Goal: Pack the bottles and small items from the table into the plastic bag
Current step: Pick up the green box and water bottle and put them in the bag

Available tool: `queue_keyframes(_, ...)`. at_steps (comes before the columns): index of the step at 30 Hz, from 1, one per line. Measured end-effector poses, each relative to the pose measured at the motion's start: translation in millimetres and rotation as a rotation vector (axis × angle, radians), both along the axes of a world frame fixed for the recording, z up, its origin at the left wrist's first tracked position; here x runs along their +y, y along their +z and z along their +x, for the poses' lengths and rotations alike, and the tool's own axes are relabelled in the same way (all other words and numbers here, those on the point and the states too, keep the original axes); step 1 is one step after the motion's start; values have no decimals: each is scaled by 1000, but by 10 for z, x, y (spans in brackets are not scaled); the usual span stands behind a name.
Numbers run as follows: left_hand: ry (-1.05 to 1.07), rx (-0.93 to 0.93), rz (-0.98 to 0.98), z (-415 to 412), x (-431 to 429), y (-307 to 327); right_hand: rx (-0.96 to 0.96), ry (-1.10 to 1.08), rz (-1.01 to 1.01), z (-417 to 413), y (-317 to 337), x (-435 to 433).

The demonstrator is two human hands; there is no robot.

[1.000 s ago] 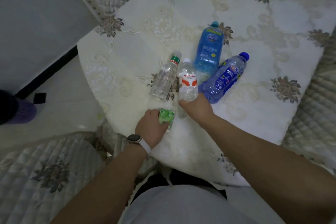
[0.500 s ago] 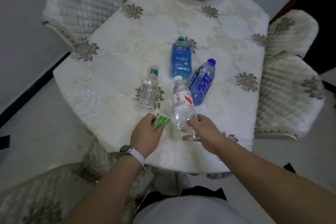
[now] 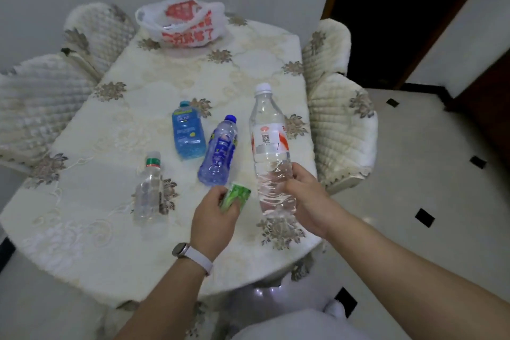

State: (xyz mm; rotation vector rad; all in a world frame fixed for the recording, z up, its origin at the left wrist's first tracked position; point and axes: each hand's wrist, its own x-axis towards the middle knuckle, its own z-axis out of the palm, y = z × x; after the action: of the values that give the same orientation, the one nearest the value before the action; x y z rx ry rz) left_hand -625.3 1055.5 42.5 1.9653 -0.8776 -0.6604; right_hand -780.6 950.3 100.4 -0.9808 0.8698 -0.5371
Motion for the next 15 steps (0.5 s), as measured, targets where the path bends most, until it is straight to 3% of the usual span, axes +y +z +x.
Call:
queue_keyframes(9,-64,-14,-103,-1378,-1041,443,-179,-96,-54,-1565,157,-779)
queue_keyframes(15,-91,5,-166,-2388,-1822,618,-165,-158,-136,-2730,143,-1395)
